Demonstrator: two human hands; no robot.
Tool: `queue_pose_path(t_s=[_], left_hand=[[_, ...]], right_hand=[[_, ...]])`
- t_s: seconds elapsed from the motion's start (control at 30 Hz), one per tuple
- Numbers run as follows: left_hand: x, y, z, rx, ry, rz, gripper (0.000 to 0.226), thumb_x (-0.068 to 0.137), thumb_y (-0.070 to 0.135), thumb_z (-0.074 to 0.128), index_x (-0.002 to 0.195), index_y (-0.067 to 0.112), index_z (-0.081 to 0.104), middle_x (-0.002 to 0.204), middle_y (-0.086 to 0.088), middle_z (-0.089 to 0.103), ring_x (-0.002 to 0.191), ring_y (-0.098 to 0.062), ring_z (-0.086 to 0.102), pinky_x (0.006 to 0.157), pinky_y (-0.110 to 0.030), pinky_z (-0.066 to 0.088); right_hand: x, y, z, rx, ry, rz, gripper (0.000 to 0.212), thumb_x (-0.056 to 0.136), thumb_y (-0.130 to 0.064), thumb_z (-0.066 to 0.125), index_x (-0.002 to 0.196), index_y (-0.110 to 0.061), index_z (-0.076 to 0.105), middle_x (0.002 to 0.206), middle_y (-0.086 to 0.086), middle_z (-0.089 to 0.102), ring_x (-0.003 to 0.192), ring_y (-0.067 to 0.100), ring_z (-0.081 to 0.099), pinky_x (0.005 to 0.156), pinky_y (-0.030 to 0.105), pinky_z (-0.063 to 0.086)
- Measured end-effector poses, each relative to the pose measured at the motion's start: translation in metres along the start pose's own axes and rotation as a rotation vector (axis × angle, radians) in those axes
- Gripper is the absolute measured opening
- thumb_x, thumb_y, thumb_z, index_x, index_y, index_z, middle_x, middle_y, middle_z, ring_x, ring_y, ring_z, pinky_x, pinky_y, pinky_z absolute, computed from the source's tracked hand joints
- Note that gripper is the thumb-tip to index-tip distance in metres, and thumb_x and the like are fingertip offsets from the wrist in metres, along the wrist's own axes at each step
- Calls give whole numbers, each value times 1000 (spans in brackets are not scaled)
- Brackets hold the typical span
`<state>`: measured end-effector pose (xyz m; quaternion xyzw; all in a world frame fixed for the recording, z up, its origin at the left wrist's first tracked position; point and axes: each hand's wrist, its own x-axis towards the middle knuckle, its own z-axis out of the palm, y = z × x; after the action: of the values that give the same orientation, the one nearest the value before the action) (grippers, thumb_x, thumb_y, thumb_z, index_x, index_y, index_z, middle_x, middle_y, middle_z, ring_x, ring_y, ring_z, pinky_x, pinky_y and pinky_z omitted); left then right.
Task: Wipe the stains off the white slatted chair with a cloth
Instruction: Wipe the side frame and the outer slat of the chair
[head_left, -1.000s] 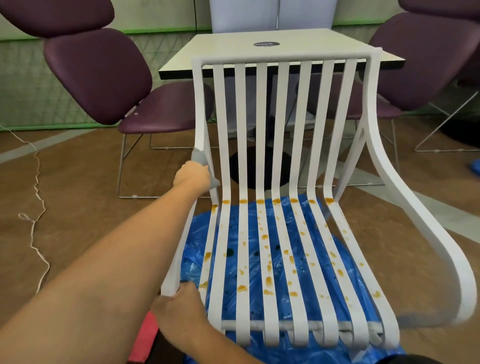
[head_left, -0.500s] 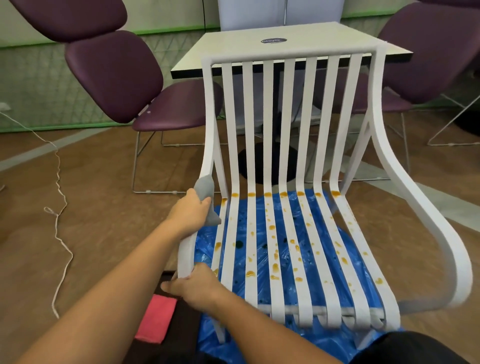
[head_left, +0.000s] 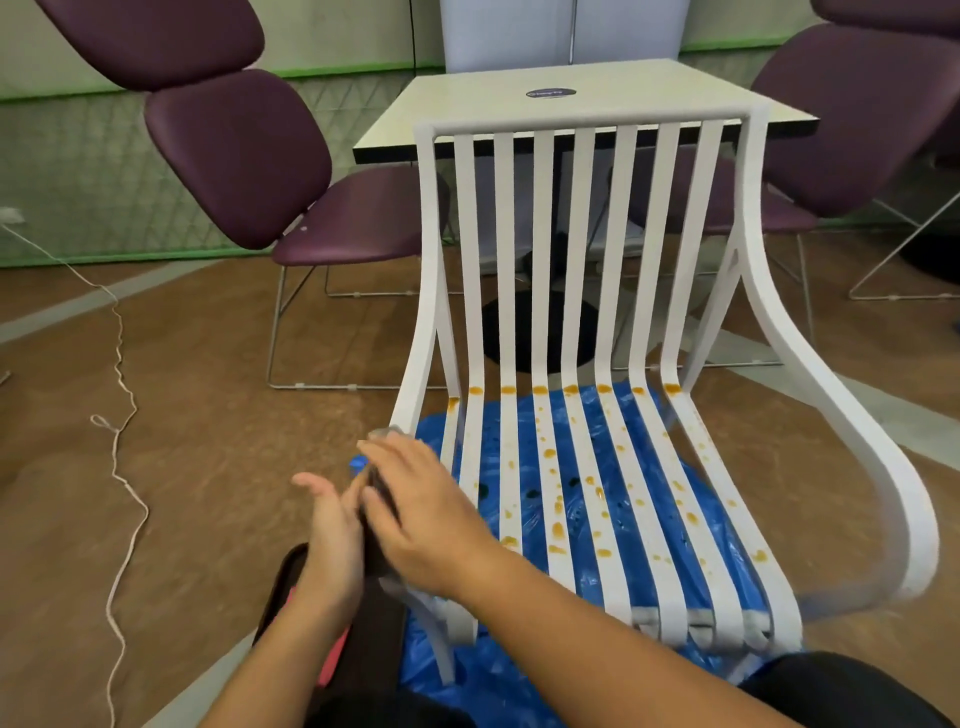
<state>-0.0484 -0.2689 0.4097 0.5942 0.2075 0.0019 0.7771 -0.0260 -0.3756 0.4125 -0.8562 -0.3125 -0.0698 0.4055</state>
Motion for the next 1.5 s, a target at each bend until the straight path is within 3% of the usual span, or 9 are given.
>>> queue_pose_path(t_s=[0.1, 0.2, 0.37, 0.53, 0.67, 0.77, 0.87, 1.03, 1.5], left_hand=[[15, 17, -17, -153, -30, -110, 109, 83, 84, -3, 128, 10, 64, 129, -15, 68, 123, -28, 59, 116, -43, 34], [37, 35, -24, -61, 143, -31, 85, 100, 68, 13, 123, 5, 65, 127, -18, 67, 120, -30, 61, 108, -43, 42], [58, 40, -10, 129, 215, -7, 31, 106, 31, 44, 102, 11, 68, 116, -17, 69, 85, -22, 66, 73, -35, 51], [67, 34, 28, 262, 207, -60, 30, 104, 32, 46, 97, 12, 67, 99, -26, 70, 74, -29, 67, 70, -48, 55], [64, 26, 40, 423, 288, -4, 44, 105, 46, 33, 114, 13, 61, 81, -17, 72, 53, -25, 61, 52, -35, 50], [45, 32, 45, 433, 376, 74, 70, 104, 60, 14, 124, 13, 63, 101, -21, 73, 86, -34, 71, 78, -45, 54], [37, 32, 48, 438, 463, 212, 68, 107, 53, 12, 142, 12, 54, 140, -17, 58, 134, -33, 49, 104, -38, 35], [43, 18, 39, 378, 557, 284, 62, 109, 47, 17, 112, 7, 64, 114, -11, 66, 114, -32, 57, 88, -35, 33], [43, 16, 42, 343, 627, 363, 80, 92, 67, 4, 128, 15, 53, 128, -9, 57, 120, -28, 52, 104, -48, 41]], right_hand=[[1, 1, 25, -383, -41, -10, 59, 102, -39, 33, 152, -9, 32, 161, 8, 22, 152, 21, 7, 123, 45, 6], [15, 1, 35, -544, -35, 27, 64, 94, -32, 41, 148, 2, 36, 157, 21, 29, 149, 33, 17, 122, 49, 12], [93, 27, 12, -516, -184, 254, 79, 92, -38, 51, 155, -4, 18, 164, 15, 6, 151, 30, -4, 120, 55, -3], [160, 67, -9, -532, -337, 356, 76, 97, -26, 44, 158, -7, 2, 164, 11, -13, 150, 27, -18, 118, 53, -13], [172, 67, -12, -541, -386, 391, 81, 96, -22, 47, 157, -5, -4, 162, 13, -20, 148, 29, -23, 119, 52, -11], [151, 56, -4, -424, -340, 418, 74, 101, -29, 38, 157, -8, -4, 163, 13, -20, 149, 27, -22, 121, 49, -8], [113, 43, -1, -276, -317, 393, 80, 102, -48, 34, 157, -8, -8, 161, 13, -24, 148, 26, -25, 122, 46, -8], [96, 34, 0, -252, -353, 378, 85, 101, -52, 34, 156, -7, -12, 159, 15, -28, 147, 28, -27, 122, 46, -9], [119, 35, 4, -106, -278, 498, 84, 98, -19, 46, 155, -7, -15, 159, 8, -31, 147, 27, -26, 121, 44, 10]])
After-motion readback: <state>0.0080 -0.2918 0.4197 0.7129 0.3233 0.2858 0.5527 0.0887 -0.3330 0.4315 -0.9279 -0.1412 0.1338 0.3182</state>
